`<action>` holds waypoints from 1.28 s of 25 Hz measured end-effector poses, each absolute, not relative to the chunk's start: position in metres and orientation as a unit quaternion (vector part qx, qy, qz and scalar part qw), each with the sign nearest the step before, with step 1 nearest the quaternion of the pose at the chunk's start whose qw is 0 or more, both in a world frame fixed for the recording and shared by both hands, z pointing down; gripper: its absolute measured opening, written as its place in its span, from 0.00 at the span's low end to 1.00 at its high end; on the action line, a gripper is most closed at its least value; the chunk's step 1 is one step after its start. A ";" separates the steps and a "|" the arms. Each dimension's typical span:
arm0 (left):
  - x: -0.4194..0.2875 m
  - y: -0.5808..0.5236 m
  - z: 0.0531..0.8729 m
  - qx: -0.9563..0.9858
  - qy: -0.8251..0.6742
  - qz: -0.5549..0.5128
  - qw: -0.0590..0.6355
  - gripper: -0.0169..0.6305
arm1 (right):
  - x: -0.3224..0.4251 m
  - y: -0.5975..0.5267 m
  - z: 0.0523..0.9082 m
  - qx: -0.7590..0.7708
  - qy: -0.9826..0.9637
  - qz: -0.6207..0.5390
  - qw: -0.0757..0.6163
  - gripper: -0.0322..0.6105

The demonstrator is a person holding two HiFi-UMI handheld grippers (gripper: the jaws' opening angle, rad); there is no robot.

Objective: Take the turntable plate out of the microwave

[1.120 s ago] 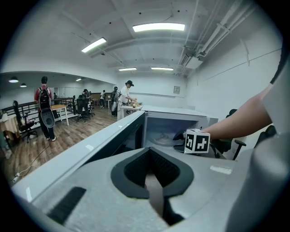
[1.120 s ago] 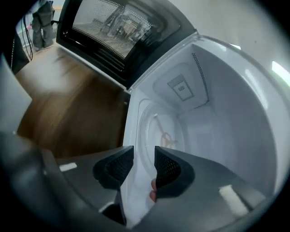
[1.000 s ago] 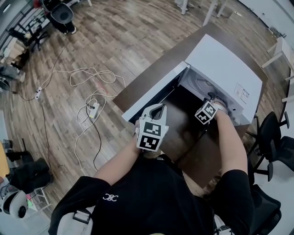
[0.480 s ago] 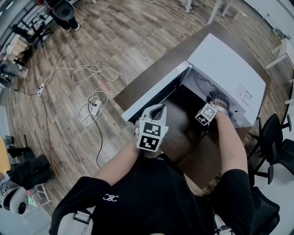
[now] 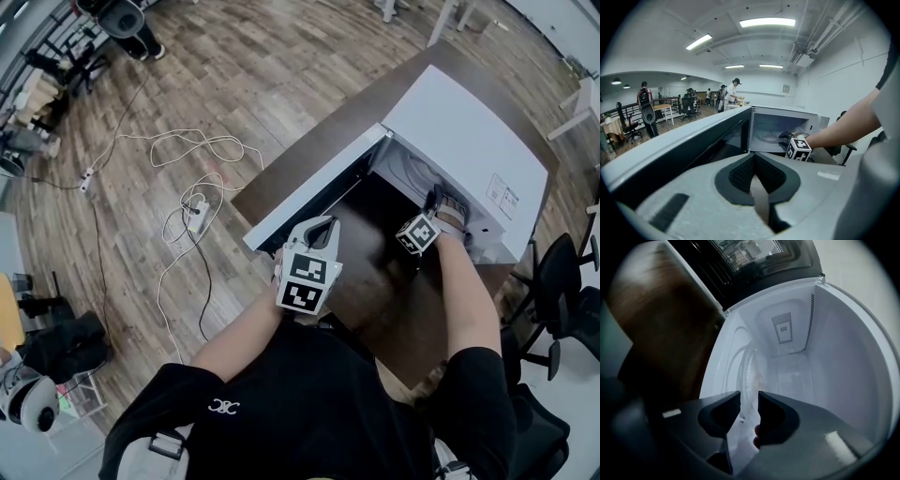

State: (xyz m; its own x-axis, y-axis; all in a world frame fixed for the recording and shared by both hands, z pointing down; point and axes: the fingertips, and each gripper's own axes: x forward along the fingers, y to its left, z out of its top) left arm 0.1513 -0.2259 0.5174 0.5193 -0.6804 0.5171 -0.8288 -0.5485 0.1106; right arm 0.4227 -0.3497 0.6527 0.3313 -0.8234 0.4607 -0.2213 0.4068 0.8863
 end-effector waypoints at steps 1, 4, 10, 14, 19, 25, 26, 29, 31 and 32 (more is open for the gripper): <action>0.152 -0.225 0.519 0.854 -0.441 0.213 0.175 0.04 | 0.424 -0.352 0.652 0.497 -0.527 -0.234 0.648 0.24; 0.153 -0.224 0.526 0.853 -0.439 0.219 0.177 0.04 | 0.425 -0.355 0.652 0.496 -0.531 -0.241 0.644 0.24; 0.156 -0.222 0.536 0.850 -0.438 0.228 0.183 0.04 | 0.420 -0.358 0.655 0.477 -0.540 -0.274 0.638 0.17; 0.159 -0.221 0.537 0.849 -0.439 0.230 0.184 0.04 | 0.431 -0.370 0.653 0.503 -0.519 -0.255 0.642 0.21; 0.156 -0.221 0.539 0.844 -0.448 0.228 0.187 0.04 | 0.431 -0.382 0.655 0.494 -0.525 -0.260 0.642 0.28; 0.148 -0.221 0.544 0.837 -0.456 0.229 0.196 0.04 | 0.432 -0.391 0.656 0.496 -0.522 -0.268 0.640 0.27; 0.147 -0.221 0.545 0.837 -0.456 0.230 0.196 0.04 | 0.433 -0.392 0.658 0.497 -0.523 -0.267 0.639 0.27; 0.147 -0.219 0.548 0.836 -0.456 0.232 0.197 0.04 | 0.432 -0.395 0.658 0.500 -0.523 -0.267 0.637 0.23; 0.146 -0.218 0.548 0.836 -0.456 0.232 0.198 0.04 | 0.430 -0.395 0.653 0.498 -0.519 -0.279 0.636 0.21; 0.145 -0.218 0.548 0.836 -0.456 0.232 0.198 0.04 | 0.429 -0.396 0.651 0.497 -0.516 -0.288 0.636 0.20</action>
